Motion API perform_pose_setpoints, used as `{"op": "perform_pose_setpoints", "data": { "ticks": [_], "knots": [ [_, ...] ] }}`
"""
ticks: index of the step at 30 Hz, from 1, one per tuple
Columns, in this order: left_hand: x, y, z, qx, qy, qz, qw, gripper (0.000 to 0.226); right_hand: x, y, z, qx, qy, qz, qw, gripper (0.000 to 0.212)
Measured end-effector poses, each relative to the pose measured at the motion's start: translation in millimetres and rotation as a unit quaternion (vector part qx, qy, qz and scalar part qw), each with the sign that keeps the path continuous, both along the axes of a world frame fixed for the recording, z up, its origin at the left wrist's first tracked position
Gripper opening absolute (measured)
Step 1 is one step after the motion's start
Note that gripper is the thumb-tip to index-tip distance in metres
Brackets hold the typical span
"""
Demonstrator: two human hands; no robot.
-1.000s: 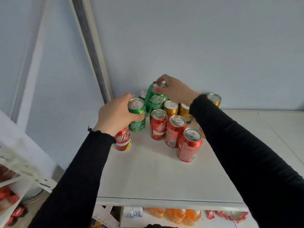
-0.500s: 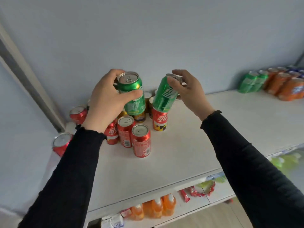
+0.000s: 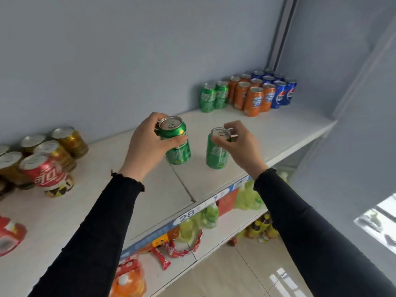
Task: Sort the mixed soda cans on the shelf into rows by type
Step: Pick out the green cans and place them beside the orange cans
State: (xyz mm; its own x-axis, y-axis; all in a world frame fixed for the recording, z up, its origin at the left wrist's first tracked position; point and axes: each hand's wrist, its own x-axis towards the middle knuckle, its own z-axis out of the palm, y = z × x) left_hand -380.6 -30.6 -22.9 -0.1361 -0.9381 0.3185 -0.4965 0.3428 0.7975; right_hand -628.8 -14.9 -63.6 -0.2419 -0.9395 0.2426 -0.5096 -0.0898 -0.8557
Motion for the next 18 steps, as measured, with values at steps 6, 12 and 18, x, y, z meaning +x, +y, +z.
{"op": "perform_pose_setpoints", "data": {
  "ticks": [6, 12, 18],
  "knots": [
    [-98, -30, -18, 0.03, 0.002, 0.003, 1.0, 0.048, -90, -35, -12, -0.007, 0.01, -0.013, 1.0, 0.049],
    [-142, -77, -35, 0.046, -0.005, 0.013, 0.999, 0.049, -122, -99, -27, -0.035, -0.003, -0.009, 0.999, 0.049],
    [-163, -142, -45, 0.046, -0.016, 0.032, 0.998, 0.05, -124, -170, -46, -0.049, -0.046, -0.015, 0.998, 0.063]
  ]
}}
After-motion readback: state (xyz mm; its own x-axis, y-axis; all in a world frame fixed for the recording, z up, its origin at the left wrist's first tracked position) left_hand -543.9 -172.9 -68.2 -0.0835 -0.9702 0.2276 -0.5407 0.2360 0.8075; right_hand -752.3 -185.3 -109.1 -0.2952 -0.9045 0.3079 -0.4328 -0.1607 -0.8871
